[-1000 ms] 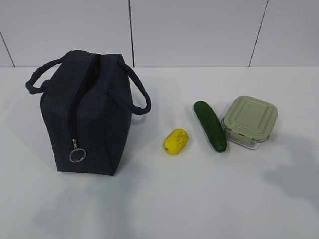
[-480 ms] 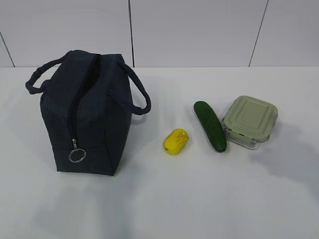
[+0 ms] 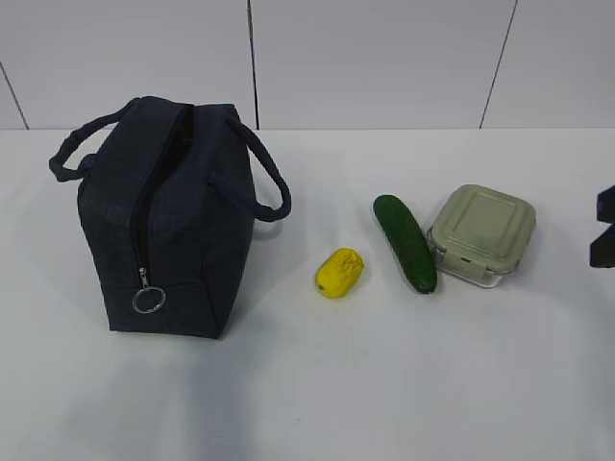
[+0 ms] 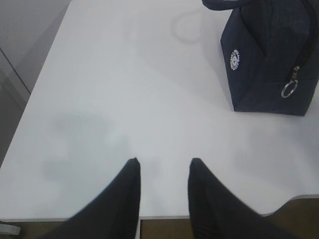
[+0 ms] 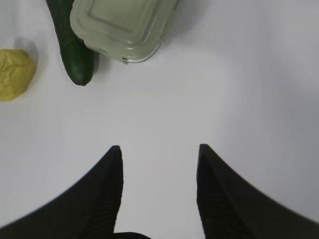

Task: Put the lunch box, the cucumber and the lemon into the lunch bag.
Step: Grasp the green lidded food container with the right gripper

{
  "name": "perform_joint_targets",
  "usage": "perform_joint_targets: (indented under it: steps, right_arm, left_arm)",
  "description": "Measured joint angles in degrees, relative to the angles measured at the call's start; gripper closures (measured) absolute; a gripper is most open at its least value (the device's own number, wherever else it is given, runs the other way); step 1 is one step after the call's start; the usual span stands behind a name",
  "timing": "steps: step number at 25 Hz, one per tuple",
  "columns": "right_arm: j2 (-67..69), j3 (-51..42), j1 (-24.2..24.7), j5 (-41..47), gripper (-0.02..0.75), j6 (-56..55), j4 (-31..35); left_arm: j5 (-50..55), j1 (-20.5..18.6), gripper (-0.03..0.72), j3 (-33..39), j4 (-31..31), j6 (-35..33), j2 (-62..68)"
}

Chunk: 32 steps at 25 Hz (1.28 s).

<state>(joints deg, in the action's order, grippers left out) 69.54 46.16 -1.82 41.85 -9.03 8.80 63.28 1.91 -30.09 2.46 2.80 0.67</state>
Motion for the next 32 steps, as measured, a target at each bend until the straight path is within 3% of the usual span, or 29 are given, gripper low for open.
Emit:
perform_joint_targets:
  steps: [14, 23, 32]
  right_arm:
    - [15.5, 5.2, 2.0, -0.6, 0.374, 20.3, 27.3]
    - [20.3, 5.3, 14.2, 4.4, 0.375, 39.9, 49.9]
    - [26.6, 5.8, 24.7, 13.3, 0.375, 56.0, 61.4]
  left_arm:
    - [0.0, 0.0, 0.452, 0.0, 0.0, 0.0, 0.0]
    - [0.0, 0.0, 0.452, 0.0, 0.0, 0.0, 0.0]
    - [0.0, 0.0, 0.45, 0.0, 0.0, 0.0, 0.0]
